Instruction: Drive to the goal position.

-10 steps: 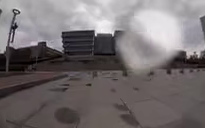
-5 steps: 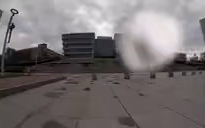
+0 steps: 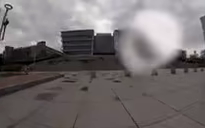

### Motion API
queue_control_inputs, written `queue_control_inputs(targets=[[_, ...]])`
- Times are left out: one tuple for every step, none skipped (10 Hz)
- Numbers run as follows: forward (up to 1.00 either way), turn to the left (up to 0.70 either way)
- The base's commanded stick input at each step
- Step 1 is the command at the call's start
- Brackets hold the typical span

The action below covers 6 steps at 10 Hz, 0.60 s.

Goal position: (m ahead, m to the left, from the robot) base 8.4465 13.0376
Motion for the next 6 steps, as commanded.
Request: queue_control_inputs(targets=[[0.7,0.0],[0.7,0.0],[0.7,0.0],[0.7,0.0],[0.7,0.0],[0.7,0.0]])
